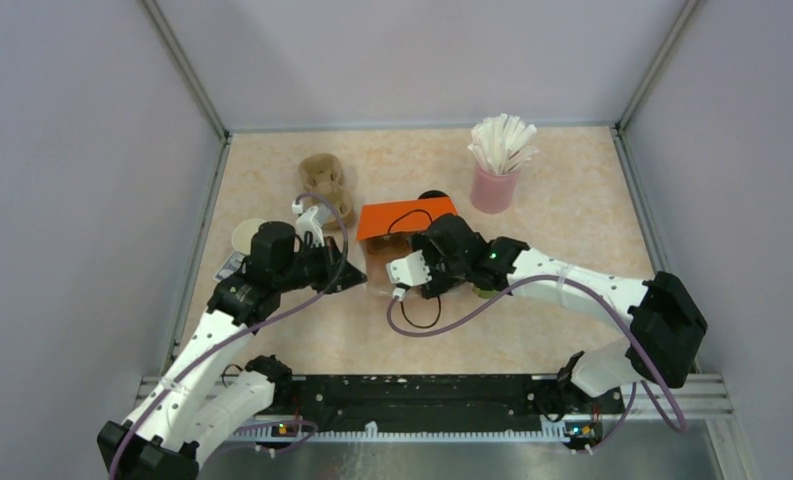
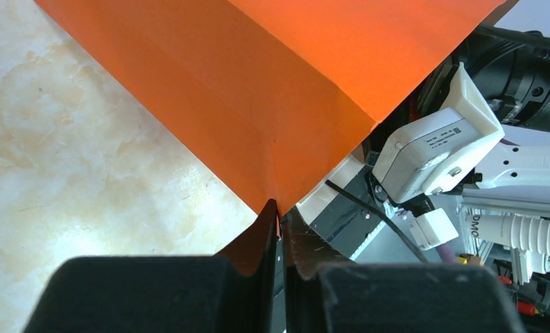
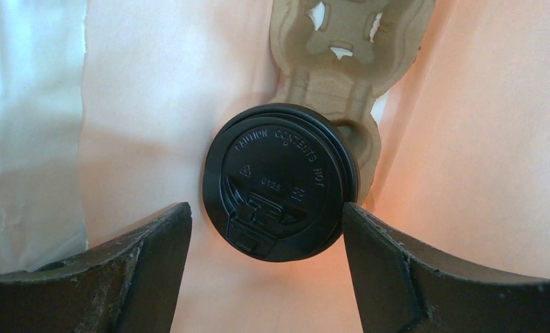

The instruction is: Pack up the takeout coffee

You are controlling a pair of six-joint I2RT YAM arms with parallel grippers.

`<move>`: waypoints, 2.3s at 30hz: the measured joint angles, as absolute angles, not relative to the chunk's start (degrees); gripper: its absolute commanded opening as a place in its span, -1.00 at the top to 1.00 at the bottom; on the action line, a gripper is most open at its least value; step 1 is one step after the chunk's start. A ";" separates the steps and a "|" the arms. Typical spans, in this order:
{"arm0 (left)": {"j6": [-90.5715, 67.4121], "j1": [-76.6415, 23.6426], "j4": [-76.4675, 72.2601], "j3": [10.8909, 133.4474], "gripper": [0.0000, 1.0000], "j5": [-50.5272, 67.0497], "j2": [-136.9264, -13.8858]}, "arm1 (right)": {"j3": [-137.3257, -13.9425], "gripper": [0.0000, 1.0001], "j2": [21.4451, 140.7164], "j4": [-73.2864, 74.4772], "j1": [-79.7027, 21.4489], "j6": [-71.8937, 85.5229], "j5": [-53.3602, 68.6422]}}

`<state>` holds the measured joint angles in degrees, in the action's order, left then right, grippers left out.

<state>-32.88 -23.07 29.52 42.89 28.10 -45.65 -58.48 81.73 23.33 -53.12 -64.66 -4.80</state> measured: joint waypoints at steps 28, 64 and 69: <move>-32.84 -23.07 29.56 43.51 0.83 28.32 -45.65 | -63.81 -0.41 78.39 34.50 -53.15 -57.67 -3.97; -32.40 -23.07 30.48 44.10 0.86 29.15 -45.17 | -58.46 0.22 80.84 13.87 -55.05 -60.51 -9.04; -32.38 -23.07 30.63 44.10 0.87 29.15 -44.73 | -57.34 0.22 82.72 10.17 -54.94 -61.30 -11.86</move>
